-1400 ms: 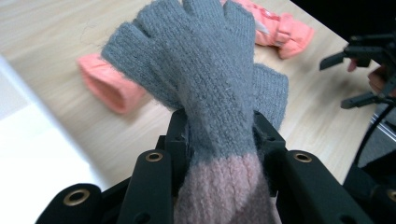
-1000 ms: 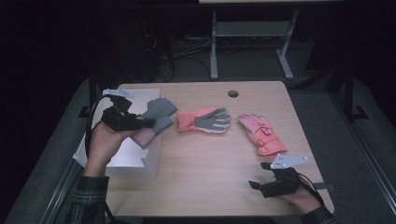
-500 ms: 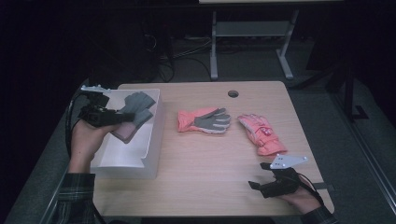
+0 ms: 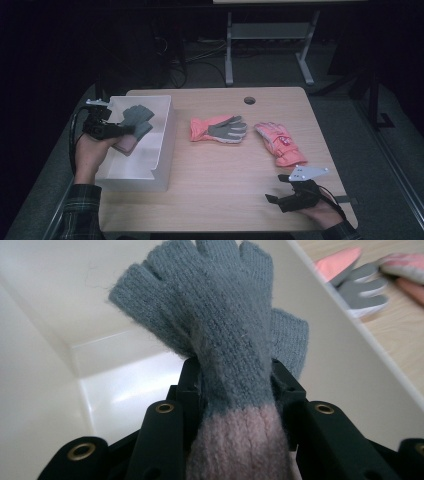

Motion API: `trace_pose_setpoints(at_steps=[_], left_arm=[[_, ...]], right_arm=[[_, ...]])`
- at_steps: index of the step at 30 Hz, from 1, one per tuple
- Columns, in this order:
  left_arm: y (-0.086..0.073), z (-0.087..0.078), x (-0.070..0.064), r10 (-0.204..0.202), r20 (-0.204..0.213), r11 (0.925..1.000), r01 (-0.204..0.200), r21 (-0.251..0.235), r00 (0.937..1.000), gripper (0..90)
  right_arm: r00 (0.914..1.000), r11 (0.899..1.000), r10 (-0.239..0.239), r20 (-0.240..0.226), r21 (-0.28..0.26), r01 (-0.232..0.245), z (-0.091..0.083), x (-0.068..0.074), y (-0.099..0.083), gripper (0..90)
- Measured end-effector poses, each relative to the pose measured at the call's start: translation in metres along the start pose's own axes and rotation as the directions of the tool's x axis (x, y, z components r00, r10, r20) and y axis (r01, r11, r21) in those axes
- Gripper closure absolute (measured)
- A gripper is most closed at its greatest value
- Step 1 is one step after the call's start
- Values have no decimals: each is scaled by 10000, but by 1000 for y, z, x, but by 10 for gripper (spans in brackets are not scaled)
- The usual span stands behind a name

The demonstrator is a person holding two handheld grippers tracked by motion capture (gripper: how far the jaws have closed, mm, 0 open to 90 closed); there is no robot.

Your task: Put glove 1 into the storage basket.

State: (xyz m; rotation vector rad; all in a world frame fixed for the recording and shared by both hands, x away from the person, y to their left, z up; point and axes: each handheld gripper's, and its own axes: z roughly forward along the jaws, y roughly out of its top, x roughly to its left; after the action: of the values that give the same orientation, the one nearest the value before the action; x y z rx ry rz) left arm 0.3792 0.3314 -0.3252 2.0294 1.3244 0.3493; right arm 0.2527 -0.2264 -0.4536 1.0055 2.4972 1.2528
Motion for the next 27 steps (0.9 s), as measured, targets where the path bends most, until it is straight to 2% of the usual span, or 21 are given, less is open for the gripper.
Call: trace_pose_setpoints(at_steps=[3,6,11,13,15,20,27], left_arm=[[-4,14,6,-98,-77,9998,99,178,9999,653],[-8,26,11,-67,-367,9986,86,518,9993,653],[-17,45,17,-73,-641,9941,142,1075,9979,652],[-21,50,19,-174,-531,9936,232,1105,9984,650],[-23,55,19,-32,-702,9924,118,1227,9975,648],[-29,64,22,-53,-864,9869,191,1600,9962,645],[-39,80,23,13,-1052,9737,227,2268,9944,630]], right_arm=[[10000,10000,-13,-8,5,13,0,0,0,144],[10000,10000,-31,-2,-12,31,0,-1,0,144],[10000,10000,32,-12,-7,-32,-1,-1,-1,145],[10000,10000,-75,17,-30,75,-1,-1,-1,147],[9998,9998,-205,29,-4,205,-1,-1,-1,147],[9998,9998,-173,11,12,173,0,-1,-1,147],[9998,9998,-192,21,3,192,-1,-1,-1,147]])
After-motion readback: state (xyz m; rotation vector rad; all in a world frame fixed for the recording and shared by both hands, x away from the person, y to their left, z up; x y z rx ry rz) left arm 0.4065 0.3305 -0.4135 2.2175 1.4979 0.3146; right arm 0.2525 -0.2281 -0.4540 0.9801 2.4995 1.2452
